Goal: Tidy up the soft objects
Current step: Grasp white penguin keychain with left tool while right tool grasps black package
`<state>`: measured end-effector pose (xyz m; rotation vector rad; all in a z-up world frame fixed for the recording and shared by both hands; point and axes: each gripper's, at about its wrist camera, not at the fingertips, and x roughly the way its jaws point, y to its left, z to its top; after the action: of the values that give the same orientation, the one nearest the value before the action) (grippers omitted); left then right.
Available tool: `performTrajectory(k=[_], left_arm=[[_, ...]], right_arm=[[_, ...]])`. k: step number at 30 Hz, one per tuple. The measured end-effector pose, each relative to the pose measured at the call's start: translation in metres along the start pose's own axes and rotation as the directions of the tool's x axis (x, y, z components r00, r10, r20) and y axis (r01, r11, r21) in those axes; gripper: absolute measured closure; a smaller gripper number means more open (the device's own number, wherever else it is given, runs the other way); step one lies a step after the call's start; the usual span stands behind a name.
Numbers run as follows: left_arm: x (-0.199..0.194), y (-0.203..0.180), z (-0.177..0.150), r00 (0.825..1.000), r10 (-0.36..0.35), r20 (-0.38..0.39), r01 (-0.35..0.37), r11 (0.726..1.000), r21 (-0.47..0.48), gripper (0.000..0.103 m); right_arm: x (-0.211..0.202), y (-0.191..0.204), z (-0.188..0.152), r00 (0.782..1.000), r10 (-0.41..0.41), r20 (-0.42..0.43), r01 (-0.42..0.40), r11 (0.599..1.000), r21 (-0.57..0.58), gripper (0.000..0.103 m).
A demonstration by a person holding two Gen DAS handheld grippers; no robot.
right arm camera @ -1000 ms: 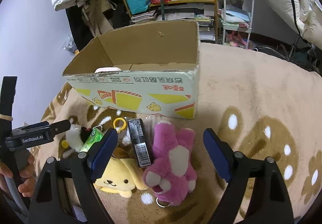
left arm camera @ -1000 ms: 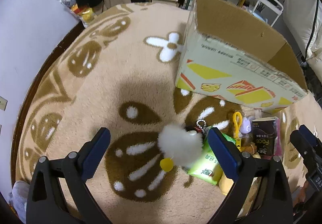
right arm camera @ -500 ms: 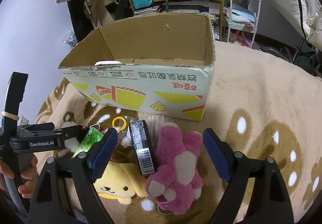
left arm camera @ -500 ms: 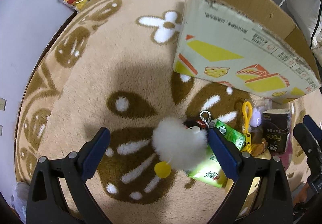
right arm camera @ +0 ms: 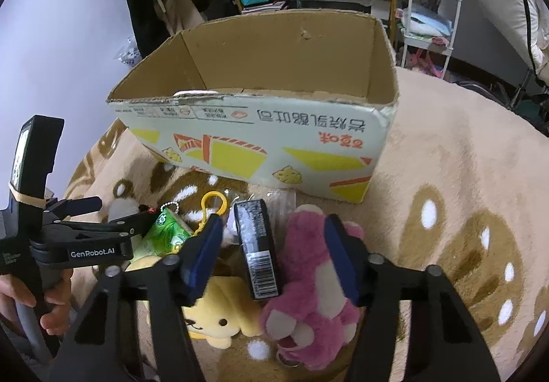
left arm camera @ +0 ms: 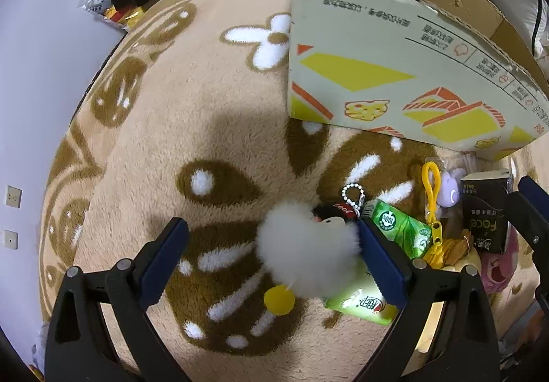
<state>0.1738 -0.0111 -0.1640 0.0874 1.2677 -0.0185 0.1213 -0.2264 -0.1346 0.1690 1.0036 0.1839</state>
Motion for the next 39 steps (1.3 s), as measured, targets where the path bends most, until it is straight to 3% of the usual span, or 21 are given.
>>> performTrajectory(k=[4, 9, 11, 17, 21, 31, 32, 33, 39], left_arm=[[-0.001, 0.0, 0.0, 1.0, 0.006, 0.009, -0.006, 1.0, 0.002, 0.008], [-0.003, -0.003, -0.003, 0.999, -0.033, 0.007, 0.033, 0.999, 0.005, 0.019], [-0.004, -0.004, -0.004, 0.998, -0.066, 0.006, 0.066, 0.998, 0.013, 0.034], [-0.003, -0.005, -0.008, 0.988, -0.156, -0.014, 0.156, 0.988, 0.008, 0.053], [0.004, -0.005, -0.01, 0.983, -0.18, -0.041, 0.18, 0.984, 0.0, 0.056], [0.007, -0.009, -0.012, 0.985, -0.164, -0.057, 0.164, 0.986, 0.005, 0.056], [0.009, -0.012, -0.011, 0.985, -0.162, -0.06, 0.163, 0.987, 0.005, 0.056], [0.009, -0.013, -0.011, 0.985, -0.16, -0.064, 0.16, 0.987, 0.009, 0.056], [0.008, -0.025, -0.016, 0.988, -0.137, -0.077, 0.14, 0.99, 0.035, 0.056]], right_arm=[[0.002, 0.003, -0.001, 1.0, 0.003, -0.012, -0.003, 1.0, -0.012, 0.054], [0.002, 0.007, -0.001, 1.0, 0.005, -0.018, -0.006, 0.999, -0.034, 0.068], [0.002, 0.009, -0.002, 1.0, 0.013, -0.021, -0.014, 0.999, -0.041, 0.068], [0.007, 0.013, -0.004, 0.999, 0.027, -0.041, -0.029, 0.998, -0.058, 0.068], [0.012, 0.014, -0.005, 0.998, 0.024, -0.06, -0.028, 0.998, -0.06, 0.068], [0.017, 0.014, -0.005, 0.997, 0.023, -0.071, -0.027, 0.998, -0.056, 0.069], [0.017, 0.014, -0.006, 0.997, 0.023, -0.071, -0.027, 0.998, -0.057, 0.071], [0.017, 0.014, -0.006, 0.997, 0.025, -0.072, -0.029, 0.998, -0.059, 0.081], [0.019, 0.017, -0.007, 0.997, 0.023, -0.079, -0.029, 0.997, -0.072, 0.081]])
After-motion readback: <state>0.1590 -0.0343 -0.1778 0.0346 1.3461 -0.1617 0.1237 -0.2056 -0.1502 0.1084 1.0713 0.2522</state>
